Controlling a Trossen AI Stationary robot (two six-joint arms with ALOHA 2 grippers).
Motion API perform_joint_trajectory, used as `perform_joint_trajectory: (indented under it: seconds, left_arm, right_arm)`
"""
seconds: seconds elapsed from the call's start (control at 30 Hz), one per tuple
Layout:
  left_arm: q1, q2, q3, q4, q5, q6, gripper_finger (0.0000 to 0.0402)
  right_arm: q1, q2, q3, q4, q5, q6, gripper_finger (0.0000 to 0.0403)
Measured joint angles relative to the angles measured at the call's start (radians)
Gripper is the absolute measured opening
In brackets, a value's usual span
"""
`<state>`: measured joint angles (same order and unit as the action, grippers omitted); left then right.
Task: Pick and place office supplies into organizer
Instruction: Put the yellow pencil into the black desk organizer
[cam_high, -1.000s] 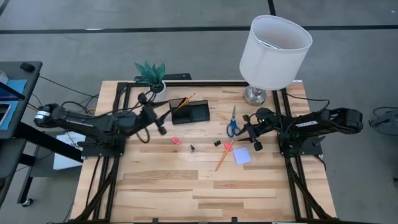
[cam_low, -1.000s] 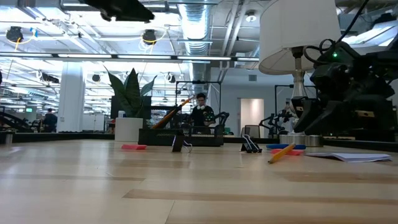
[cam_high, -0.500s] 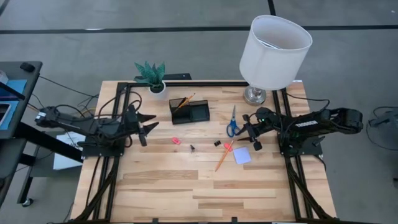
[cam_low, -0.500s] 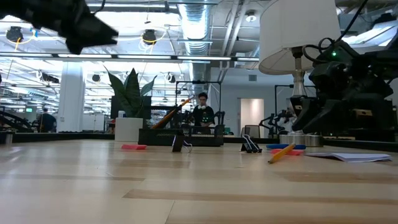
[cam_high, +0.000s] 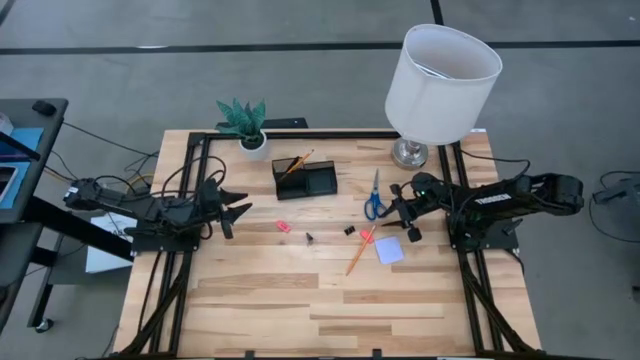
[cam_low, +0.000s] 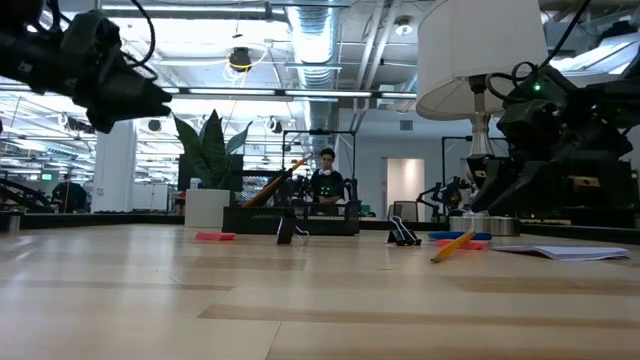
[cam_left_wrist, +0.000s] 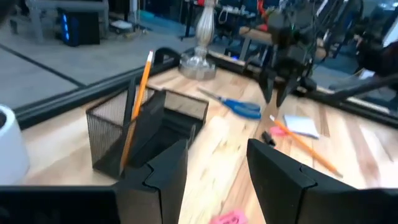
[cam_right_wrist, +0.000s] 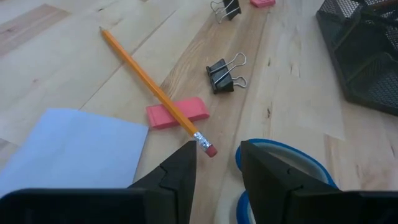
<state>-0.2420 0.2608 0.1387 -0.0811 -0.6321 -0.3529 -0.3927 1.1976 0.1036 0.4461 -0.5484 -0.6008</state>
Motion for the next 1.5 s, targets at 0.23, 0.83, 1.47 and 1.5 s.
perform_joint_trajectory:
  seconds: [0.23,0.83,1.47,1.5]
  left_arm:
    - [0.0,-0.015,0.0,-0.12,-0.044,-0.058,0.0159]
    - [0.0,-0.015,0.0,-0.225,-0.089,-0.05,0.0159]
    - [0.0,-0.015,0.0,-0.306,0.046,-0.054,0.0159]
    - [0.0,-0.015,0.0,-0.306,0.046,-0.054,0.0159]
  right_arm:
    - [0.0,0.001,0.0,-0.004,0.0,0.0,0.0118]
    - [0.016,0.002,0.001,-0.019,0.007,-0.001,0.0118]
    - [0.064,0.002,0.001,-0.018,0.086,0.007,0.0118]
    - [0.064,0.002,0.001,-0.018,0.089,0.021,0.0118]
